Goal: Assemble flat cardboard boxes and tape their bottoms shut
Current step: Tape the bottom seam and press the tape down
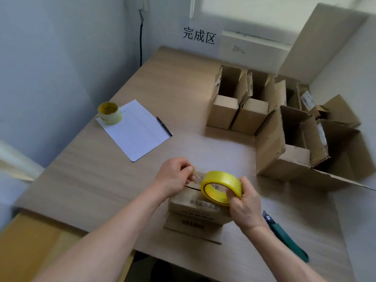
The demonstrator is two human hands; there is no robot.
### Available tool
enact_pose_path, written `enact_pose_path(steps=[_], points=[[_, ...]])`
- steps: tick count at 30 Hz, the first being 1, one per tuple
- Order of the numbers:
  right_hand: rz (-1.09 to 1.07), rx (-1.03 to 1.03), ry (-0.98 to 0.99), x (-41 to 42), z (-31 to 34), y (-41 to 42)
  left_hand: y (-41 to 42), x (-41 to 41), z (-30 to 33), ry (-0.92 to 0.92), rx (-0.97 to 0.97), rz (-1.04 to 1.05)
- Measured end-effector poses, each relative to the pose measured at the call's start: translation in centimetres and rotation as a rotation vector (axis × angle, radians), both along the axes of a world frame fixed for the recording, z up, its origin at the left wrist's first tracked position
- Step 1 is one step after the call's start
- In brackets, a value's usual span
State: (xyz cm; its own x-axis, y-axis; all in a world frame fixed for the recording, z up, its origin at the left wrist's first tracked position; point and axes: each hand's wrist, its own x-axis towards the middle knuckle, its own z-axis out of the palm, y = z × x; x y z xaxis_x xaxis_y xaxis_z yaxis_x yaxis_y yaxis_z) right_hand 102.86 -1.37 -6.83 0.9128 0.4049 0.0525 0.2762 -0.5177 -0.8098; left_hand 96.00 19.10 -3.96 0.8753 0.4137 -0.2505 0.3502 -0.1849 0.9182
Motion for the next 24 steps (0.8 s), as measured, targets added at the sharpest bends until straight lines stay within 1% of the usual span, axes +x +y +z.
enact_pose_path(steps=[2,5,7,10,12,15,19,24], points=[[0.006,-0.005,-0.075,-0.2,0.0,0.2,1.0,-0.6,-0.1,0.010,-0.016,0.048],[0.059,-0.082,-0.112,-0.3,-0.4,0.8,2.5,-1.4,-0.5,0.085,-0.043,0.081],[0.078,-0.103,-0.102,-0.3,-0.6,1.1,3.3,-1.7,-0.9,0.132,-0.037,0.094],[0.096,-0.051,-0.022,-0.1,-1.1,1.7,4.2,-2.2,-2.0,0.178,0.006,0.112],[0.119,-0.013,-0.019,-0.2,-1.3,1.9,4.6,-2.4,-2.9,0.201,0.018,0.144],[0.171,0.013,-0.156,-0.5,-1.3,2.4,5.0,-2.9,-4.0,0.219,0.011,0.171],[0.220,-0.018,-0.295,-0.9,-1.4,3.0,4.8,-3.3,-5.3,0.246,-0.048,0.191],[0.221,-0.068,-0.333,-1.0,-1.6,2.9,3.7,-2.8,-6.5,0.224,-0.122,0.227]])
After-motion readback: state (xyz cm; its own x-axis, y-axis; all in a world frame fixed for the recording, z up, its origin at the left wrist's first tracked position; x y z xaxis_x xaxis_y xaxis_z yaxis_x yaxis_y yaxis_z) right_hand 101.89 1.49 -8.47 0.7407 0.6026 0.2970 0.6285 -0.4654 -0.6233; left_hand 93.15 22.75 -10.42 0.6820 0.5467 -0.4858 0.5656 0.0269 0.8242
